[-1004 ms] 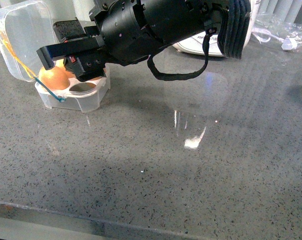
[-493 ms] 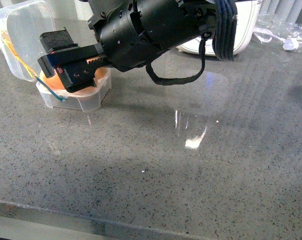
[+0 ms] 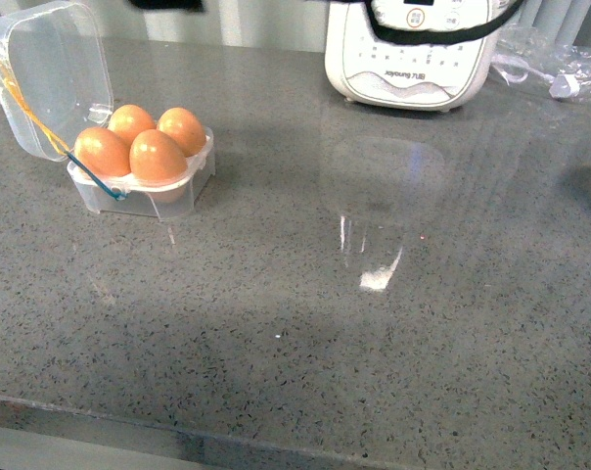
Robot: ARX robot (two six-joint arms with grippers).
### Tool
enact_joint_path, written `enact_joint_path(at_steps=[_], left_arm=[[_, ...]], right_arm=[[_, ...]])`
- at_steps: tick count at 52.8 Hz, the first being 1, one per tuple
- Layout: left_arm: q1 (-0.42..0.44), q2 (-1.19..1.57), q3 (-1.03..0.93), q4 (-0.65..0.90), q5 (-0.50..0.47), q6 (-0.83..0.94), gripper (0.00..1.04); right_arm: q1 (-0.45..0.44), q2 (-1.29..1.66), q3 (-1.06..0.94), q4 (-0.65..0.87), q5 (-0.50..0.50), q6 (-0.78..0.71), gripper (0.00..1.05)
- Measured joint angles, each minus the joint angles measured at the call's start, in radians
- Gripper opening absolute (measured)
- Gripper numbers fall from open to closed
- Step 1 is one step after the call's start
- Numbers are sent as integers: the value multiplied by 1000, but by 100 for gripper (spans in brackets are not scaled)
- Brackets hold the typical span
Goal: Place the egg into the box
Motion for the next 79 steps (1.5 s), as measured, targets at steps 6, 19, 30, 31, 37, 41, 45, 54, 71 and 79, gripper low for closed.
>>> enact_joint_path(at_steps=[6, 19, 30, 31, 37, 41, 45, 54, 71, 79], left_arm=[[0, 0, 0, 0, 0, 0, 98], [0, 0, 0, 0, 0, 0, 98], [0, 0, 0, 0, 0, 0, 98], [0, 0, 0, 0, 0, 0, 98], [0, 0, 0, 0, 0, 0, 98], [0, 0, 0, 0, 0, 0, 98], [0, 0, 0, 0, 0, 0, 98], [0, 0, 0, 0, -1, 0, 98], [0, 0, 0, 0, 0, 0, 98], [0, 0, 0, 0, 0, 0, 98]], right_arm=[[-87, -113, -135, 53, 115, 55, 97], [-351, -482, -557, 198, 336, -21, 97], [-602, -747, -750, 221, 359, -76, 97], [-620, -776, -762, 217, 359, -88, 97], [-665, -901, -793, 167, 348, -117, 97], [-660, -975, -805, 127, 336, -134, 96], [-634, -1064, -843, 65, 239, -60, 81], [-539, -1280, -961, -27, 299, -6, 41], [-539, -1403, -1084, -27, 302, 2, 3], [-539, -1448, -1115, -35, 302, 2, 3]])
